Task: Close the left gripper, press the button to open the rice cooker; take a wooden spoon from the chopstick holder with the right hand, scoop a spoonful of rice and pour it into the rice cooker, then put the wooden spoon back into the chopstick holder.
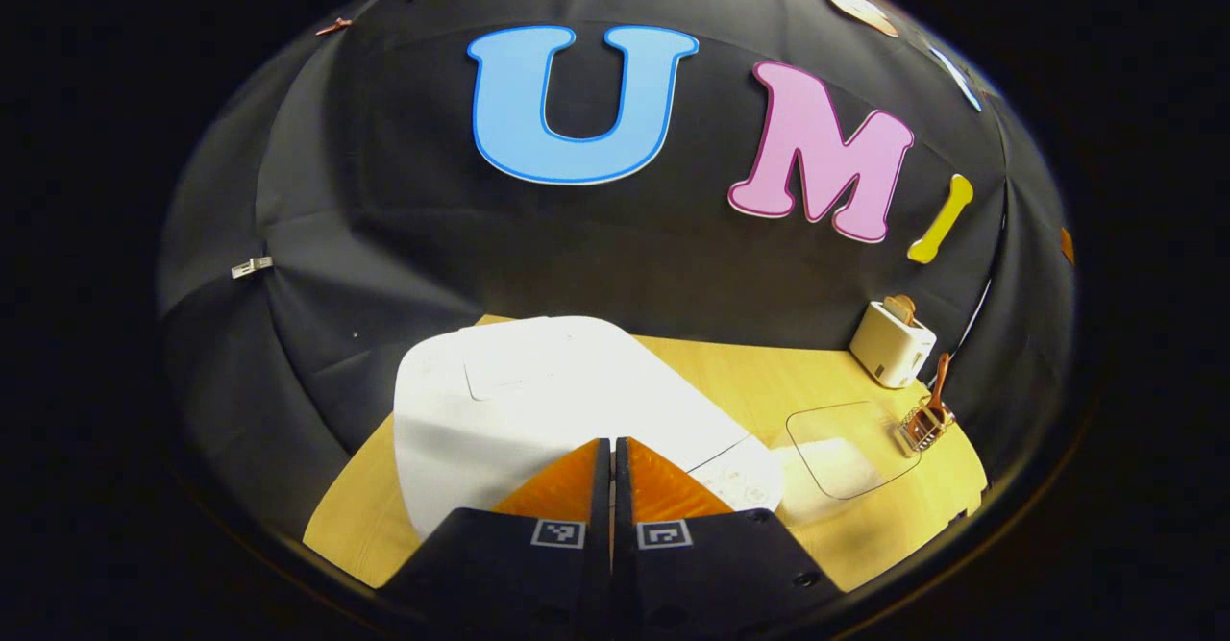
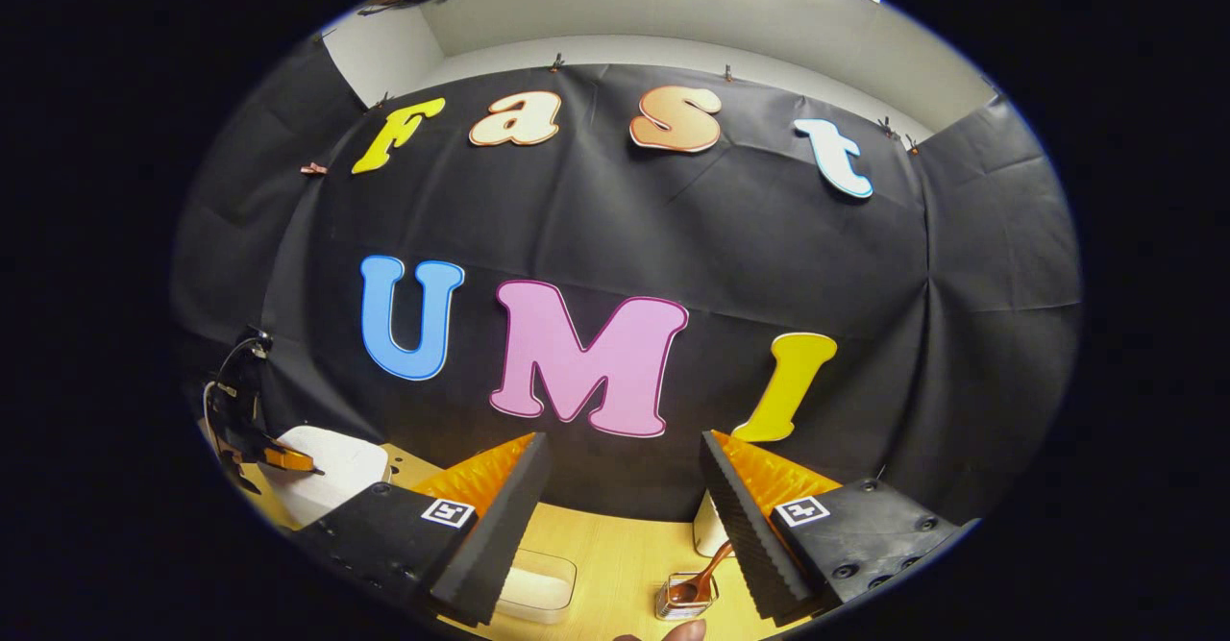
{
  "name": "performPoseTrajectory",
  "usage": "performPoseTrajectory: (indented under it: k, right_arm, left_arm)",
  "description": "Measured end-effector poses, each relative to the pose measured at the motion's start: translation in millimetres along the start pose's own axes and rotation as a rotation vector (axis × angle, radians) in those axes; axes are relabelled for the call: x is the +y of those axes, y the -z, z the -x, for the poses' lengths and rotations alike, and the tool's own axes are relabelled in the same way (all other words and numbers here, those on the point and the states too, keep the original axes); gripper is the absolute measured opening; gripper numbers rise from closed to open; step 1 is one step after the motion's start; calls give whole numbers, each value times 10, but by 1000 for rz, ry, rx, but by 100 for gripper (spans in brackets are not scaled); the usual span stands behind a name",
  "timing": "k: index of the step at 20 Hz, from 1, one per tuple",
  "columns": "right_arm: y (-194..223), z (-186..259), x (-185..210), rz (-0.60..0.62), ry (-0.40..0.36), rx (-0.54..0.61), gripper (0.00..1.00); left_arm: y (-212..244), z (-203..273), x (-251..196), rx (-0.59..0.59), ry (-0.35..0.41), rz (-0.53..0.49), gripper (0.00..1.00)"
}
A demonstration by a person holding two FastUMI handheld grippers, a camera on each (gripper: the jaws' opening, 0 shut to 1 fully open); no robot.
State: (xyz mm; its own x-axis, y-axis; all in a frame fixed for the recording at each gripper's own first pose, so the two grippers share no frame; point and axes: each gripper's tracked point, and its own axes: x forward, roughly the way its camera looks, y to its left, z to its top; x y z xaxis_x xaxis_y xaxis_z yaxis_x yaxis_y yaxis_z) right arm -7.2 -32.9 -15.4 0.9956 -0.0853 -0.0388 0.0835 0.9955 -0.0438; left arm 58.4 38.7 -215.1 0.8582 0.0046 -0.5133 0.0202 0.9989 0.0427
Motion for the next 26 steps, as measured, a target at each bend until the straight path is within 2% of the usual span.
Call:
performPoseTrajectory:
  k: [2, 3, 4, 5, 8, 9, 10, 11, 13, 16, 20, 26]
  right_arm:
    - [7, 3, -25, 7, 6, -1, 97]
    - [10, -8, -27, 6, 6, 1, 97]
    - [15, -13, -27, 4, 7, 3, 90]
    - [20, -18, -31, 2, 7, 4, 97]
    - [11, -29, -11, 2, 2, 2, 97]
    - [7, -37, -4, 2, -1, 0, 90]
    - [5, -32, 3, 2, -2, -1, 97]
    - [-3, -34, 4, 0, -2, -5, 97]
    - [-16, -24, -7, 0, 0, -10, 97]
    - [-16, -6, -56, -1, 9, -10, 97]
    - [-26, 7, -70, -6, 12, -14, 97]
    - [-56, 29, -101, -4, 18, -19, 97]
  left_arm:
    - [43, -38, 2, 13, -3, 0, 2]
    - [40, -49, -6, 15, -3, -3, 9]
    - [118, -56, 2, 44, -3, -1, 5]
    - [95, -26, -11, 36, -1, -4, 6]
    - [132, -84, -6, 61, -3, 25, 6]
    - [151, -99, -8, 85, -4, 43, 3]
    - [121, -82, 4, 82, -7, 44, 6]
    - [116, -71, 5, 93, -12, 38, 6]
    - [-25, -29, -5, 39, -20, 10, 6]
    - [-453, 103, 7, -103, -37, -30, 6]
    - [-1082, 236, 120, -266, -66, -20, 6]
    - [-1566, 394, 320, -392, -111, -34, 6]
